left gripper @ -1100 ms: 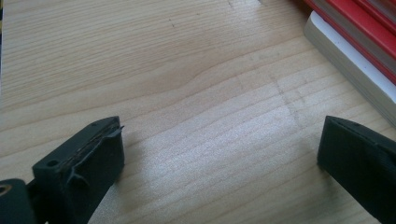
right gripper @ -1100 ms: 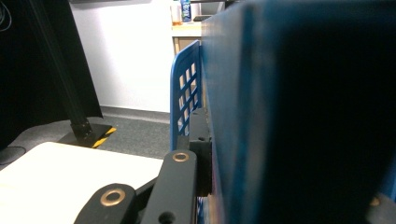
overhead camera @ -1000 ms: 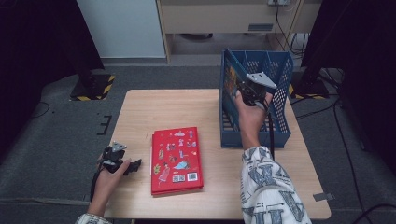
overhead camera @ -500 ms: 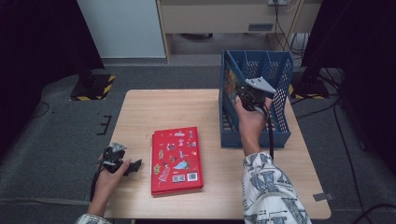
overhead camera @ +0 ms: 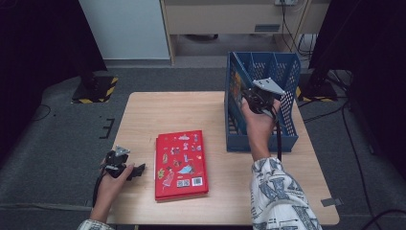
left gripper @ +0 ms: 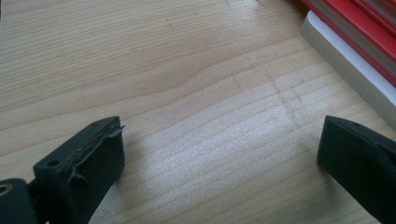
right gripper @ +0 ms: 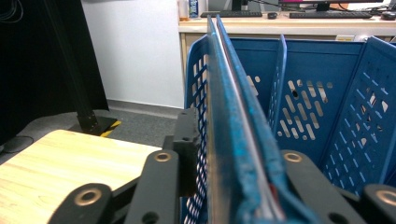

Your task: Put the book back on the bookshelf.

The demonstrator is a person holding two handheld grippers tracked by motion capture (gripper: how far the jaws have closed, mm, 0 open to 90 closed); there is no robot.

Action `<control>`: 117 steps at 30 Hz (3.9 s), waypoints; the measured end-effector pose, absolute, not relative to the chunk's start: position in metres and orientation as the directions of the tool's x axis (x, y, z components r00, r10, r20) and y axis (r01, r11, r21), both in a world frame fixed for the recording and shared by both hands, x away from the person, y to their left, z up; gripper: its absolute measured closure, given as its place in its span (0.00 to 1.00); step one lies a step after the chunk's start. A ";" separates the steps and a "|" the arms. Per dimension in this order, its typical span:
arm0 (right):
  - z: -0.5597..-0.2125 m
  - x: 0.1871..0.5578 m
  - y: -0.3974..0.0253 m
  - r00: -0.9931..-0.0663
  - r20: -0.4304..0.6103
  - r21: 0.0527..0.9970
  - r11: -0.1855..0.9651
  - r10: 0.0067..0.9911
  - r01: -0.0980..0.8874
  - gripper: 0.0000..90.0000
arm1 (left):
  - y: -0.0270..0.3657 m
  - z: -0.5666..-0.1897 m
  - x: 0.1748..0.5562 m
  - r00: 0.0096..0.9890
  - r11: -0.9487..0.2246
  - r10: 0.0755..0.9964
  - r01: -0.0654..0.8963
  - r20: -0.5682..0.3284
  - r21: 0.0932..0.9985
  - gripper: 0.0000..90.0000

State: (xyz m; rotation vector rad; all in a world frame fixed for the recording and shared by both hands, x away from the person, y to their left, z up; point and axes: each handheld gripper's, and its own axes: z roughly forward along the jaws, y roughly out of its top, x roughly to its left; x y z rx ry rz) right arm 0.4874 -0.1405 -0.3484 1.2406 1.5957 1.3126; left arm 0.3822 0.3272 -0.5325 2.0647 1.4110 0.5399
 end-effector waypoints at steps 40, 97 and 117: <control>-0.344 0.494 -0.136 -0.259 0.029 0.975 0.030 0.965 0.219 0.92 | 0.325 -0.532 0.383 0.367 -0.282 0.930 0.699 0.009 0.657 0.00; -0.352 0.510 -0.097 -0.151 -0.102 0.981 0.125 0.983 0.150 0.88 | 0.325 -0.532 0.383 0.373 -0.286 0.928 0.698 0.008 0.656 0.00; -0.365 0.487 -0.103 -0.224 -0.064 0.980 0.104 0.972 0.172 0.73 | 0.325 -0.532 0.383 0.371 -0.285 0.928 0.698 0.008 0.656 0.00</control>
